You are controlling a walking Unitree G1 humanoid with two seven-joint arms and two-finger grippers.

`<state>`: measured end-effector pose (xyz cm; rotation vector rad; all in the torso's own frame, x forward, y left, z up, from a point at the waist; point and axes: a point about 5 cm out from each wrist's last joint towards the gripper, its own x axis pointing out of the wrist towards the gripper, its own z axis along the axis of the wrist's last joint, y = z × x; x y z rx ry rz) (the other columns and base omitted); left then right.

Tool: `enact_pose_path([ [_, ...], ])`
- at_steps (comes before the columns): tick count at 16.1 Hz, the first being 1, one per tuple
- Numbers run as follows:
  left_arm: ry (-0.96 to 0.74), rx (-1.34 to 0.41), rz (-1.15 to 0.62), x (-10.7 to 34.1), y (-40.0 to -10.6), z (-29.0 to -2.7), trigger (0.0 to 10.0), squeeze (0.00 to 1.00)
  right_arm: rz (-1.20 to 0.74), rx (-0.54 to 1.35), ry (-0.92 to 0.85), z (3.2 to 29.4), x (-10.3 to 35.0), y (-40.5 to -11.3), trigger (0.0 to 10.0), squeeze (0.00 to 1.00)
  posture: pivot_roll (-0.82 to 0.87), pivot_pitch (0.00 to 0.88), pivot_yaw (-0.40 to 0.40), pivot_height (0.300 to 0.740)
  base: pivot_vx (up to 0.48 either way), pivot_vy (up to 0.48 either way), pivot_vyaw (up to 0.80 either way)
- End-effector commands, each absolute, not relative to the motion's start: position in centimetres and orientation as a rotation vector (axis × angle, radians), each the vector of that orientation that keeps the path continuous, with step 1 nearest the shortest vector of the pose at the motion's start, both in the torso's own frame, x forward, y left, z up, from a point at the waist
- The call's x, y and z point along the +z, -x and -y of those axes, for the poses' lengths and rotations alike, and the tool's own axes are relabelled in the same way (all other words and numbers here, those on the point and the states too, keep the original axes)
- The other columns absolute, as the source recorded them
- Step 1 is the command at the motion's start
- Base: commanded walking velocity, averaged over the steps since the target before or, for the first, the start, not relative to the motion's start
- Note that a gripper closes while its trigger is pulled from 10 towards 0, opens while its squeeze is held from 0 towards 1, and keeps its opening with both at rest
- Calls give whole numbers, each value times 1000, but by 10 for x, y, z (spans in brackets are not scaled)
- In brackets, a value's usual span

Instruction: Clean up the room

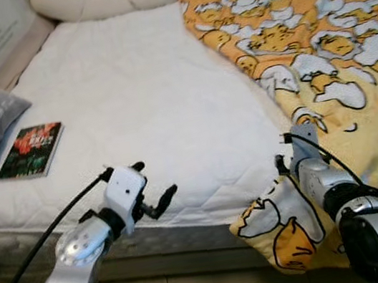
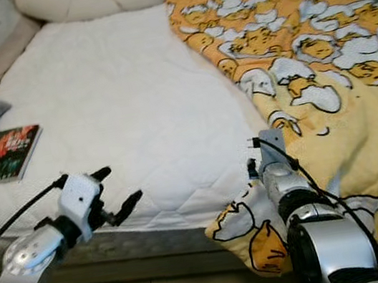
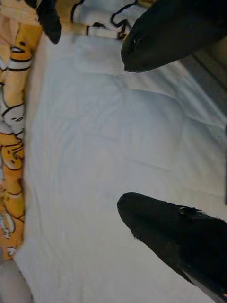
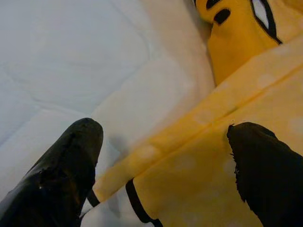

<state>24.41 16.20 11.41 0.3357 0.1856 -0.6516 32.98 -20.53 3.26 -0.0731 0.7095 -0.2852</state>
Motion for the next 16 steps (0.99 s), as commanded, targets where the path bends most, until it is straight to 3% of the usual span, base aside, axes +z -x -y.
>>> enact_pose_path([
  [1, -352, -676, -196, 117, -240, -161, 10000, 0, -719, -315, 77, 208, 34, -331, 10000, 0, 348, 0, 23, 740, 0, 0, 0],
  [5, -371, -709, -222, 121, -225, -160, 10000, 0, -762, -433, 80, 222, 29, -322, 9922, 0, 401, 45, 15, 740, 0, 0, 0],
  [6, -373, -710, -230, 121, -221, -160, 10000, 0, -767, -458, 36, 223, 27, -320, 8157, 0, 410, 58, 16, 740, 0, 0, 0],
  [8, -375, -712, -245, 122, -217, -161, 10000, 0, -777, -493, -2, 226, 24, -317, 1765, 0, 414, 70, 17, 740, 0, 0, 0],
  [9, -377, -714, -254, 124, -215, -161, 10000, 0, -792, -520, -71, 227, 20, -313, 0, 0, 421, 82, 15, 740, 0, 0, 0],
  [16, -372, -733, -271, 125, -210, -157, 10000, 0, -841, -561, -27, 243, 12, -299, 0, 0, 424, 95, 20, 740, 0, 0, 0],
])
